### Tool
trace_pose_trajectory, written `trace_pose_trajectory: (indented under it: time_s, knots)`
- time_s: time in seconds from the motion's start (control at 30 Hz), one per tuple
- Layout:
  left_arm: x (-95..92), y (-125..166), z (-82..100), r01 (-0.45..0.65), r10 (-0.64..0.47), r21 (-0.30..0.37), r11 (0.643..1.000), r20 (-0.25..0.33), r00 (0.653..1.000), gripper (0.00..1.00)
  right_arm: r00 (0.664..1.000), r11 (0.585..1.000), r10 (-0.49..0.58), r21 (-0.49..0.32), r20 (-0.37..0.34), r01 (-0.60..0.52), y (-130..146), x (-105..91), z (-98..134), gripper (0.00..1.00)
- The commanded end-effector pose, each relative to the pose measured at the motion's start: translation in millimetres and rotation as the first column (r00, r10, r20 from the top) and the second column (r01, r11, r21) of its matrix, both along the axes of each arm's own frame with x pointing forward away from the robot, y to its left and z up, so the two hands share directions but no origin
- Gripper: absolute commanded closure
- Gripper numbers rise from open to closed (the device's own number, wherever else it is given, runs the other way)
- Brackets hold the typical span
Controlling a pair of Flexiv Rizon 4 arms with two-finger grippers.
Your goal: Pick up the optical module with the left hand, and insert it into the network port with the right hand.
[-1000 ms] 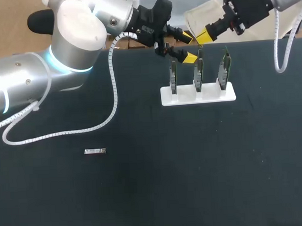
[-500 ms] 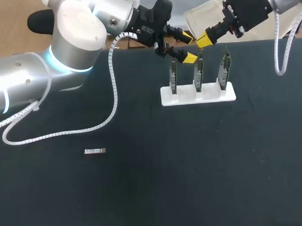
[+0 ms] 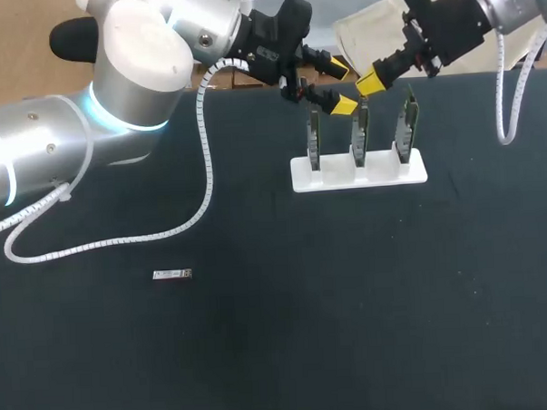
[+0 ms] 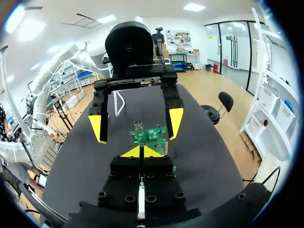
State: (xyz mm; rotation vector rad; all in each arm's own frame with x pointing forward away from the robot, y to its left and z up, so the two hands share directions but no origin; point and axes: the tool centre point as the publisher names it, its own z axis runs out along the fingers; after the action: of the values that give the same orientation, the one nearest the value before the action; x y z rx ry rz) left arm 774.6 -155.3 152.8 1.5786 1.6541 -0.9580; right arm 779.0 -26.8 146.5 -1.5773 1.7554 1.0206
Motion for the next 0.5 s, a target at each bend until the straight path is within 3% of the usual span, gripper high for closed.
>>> trace_pose_trajectory:
  time_s: [0.03,0.5]
  knots:
    - [-0.1,-0.2,-0.4,0.000,0.000,0.000,1.000,0.002,1.000,0.00,1.000,1.000,0.006,0.000,-0.005,-0.006,0.8,2.0,-4.2,1.00]
    - [-0.1,-0.2,-0.4,0.000,0.000,0.000,1.000,0.002,1.000,0.00,1.000,1.000,0.018,-0.014,-0.012,-0.019,0.9,2.5,-8.3,1.00]
